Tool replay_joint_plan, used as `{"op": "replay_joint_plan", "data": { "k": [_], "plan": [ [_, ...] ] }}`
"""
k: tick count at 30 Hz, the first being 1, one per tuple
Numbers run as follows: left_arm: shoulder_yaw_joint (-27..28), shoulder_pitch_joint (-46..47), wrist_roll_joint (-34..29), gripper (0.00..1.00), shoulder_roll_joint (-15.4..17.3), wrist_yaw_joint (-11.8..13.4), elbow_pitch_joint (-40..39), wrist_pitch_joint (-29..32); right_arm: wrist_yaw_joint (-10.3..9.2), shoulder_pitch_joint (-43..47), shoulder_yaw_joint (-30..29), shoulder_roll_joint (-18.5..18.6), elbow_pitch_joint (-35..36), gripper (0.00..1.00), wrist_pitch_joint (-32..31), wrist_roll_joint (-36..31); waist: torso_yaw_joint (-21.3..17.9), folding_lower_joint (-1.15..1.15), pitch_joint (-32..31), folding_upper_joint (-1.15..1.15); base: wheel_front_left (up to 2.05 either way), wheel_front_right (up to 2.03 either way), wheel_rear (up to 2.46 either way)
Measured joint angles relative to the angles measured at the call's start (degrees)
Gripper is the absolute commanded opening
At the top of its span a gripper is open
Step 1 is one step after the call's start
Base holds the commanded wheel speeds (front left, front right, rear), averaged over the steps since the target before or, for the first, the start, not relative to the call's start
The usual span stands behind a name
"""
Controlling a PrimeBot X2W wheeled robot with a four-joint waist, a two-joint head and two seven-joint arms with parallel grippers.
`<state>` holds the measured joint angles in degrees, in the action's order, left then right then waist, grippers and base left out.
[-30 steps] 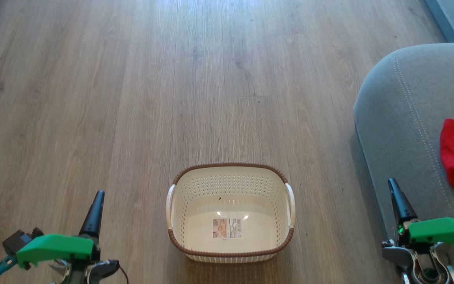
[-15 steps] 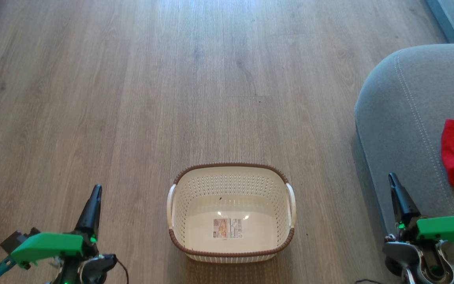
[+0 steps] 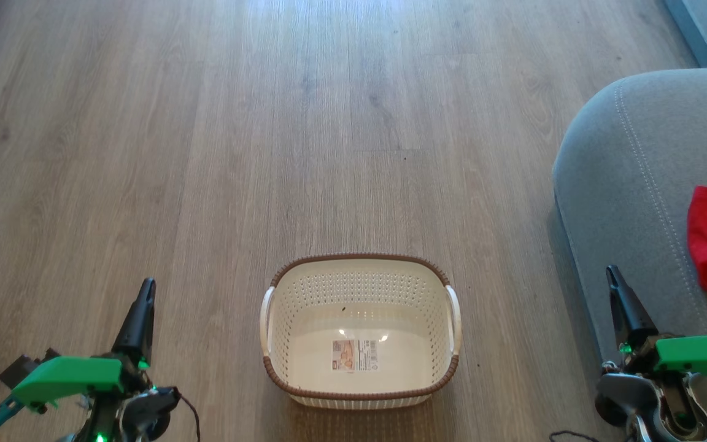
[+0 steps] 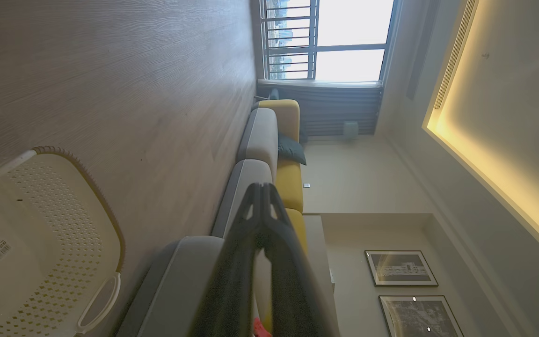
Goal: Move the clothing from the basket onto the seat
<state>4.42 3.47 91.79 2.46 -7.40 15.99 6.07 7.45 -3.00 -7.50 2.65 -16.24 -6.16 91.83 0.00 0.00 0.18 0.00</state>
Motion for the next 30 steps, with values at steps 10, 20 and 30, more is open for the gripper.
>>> {"op": "replay_joint_plan", "data": {
  "k": [10, 20, 30],
  "plan": [
    [0.1, 0.0, 0.0, 0.0, 0.0, 0.0, 0.0, 0.0, 0.0, 0.0, 0.0, 0.0, 0.0, 0.0, 0.0, 0.0, 0.0, 0.0, 0.0, 0.0, 0.0, 0.0, 0.0],
    [0.1, 0.0, 0.0, 0.0, 0.0, 0.0, 0.0, 0.0, 0.0, 0.0, 0.0, 0.0, 0.0, 0.0, 0.0, 0.0, 0.0, 0.0, 0.0, 0.0, 0.0, 0.0, 0.0],
    [0.1, 0.0, 0.0, 0.0, 0.0, 0.0, 0.0, 0.0, 0.0, 0.0, 0.0, 0.0, 0.0, 0.0, 0.0, 0.0, 0.0, 0.0, 0.0, 0.0, 0.0, 0.0, 0.0]
  ]
}}
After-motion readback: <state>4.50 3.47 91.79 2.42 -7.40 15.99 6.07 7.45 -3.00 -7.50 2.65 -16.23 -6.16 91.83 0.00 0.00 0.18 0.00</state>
